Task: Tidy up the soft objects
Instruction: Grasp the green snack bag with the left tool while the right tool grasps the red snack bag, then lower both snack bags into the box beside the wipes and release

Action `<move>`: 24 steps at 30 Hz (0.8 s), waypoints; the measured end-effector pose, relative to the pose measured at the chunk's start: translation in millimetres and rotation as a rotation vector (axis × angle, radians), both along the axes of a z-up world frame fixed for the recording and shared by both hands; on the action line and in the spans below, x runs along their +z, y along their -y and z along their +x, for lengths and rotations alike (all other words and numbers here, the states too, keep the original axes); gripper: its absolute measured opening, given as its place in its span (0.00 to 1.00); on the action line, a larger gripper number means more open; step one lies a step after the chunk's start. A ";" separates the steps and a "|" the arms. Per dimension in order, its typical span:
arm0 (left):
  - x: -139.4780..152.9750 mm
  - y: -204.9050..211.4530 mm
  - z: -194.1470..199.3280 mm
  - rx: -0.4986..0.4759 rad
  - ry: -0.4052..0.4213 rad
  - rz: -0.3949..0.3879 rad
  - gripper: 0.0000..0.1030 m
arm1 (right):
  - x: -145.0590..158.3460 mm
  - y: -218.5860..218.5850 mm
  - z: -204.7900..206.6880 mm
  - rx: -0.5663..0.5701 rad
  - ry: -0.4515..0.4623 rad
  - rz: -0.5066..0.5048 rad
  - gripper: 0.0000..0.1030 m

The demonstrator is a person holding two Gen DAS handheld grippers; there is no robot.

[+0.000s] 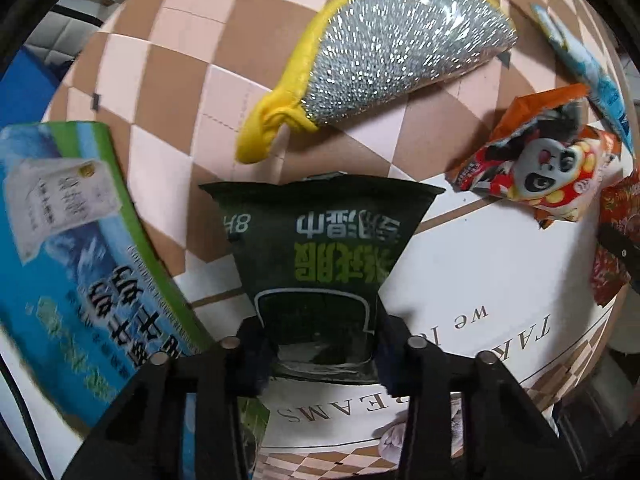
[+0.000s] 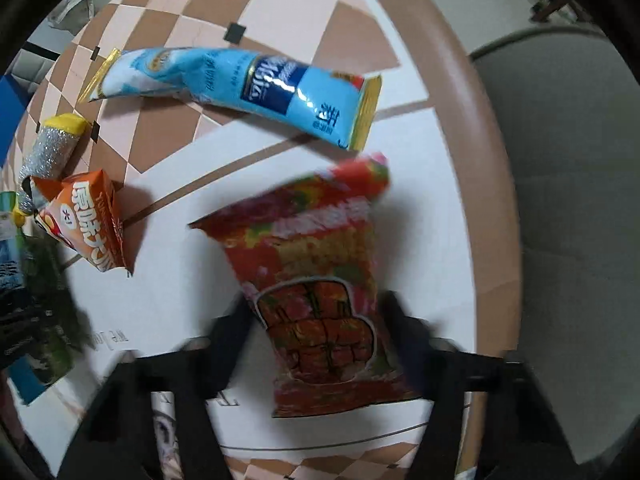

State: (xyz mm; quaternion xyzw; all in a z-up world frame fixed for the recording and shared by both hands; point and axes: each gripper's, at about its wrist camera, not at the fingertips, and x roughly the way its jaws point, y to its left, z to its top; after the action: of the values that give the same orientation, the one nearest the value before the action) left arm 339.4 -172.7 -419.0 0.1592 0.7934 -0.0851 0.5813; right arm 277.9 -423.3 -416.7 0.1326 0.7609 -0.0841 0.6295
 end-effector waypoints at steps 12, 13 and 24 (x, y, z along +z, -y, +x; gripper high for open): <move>142.1 -68.4 -79.7 0.143 0.231 -0.234 0.34 | 116.4 -91.6 -53.2 0.031 0.185 0.176 0.47; 153.2 -78.5 -80.4 0.152 0.246 -0.239 0.34 | 133.3 -112.2 -53.1 0.049 0.213 0.199 0.47; 191.9 -289.3 -46.3 0.340 0.320 -0.107 0.34 | 208.0 -355.8 -14.7 0.264 0.319 0.377 0.47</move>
State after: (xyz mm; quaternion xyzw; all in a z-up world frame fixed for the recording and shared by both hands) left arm 293.1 116.6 -227.1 0.0039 0.7010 -0.0015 0.7131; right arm 263.2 -67.5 -208.7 0.1588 0.6650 0.1635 0.7112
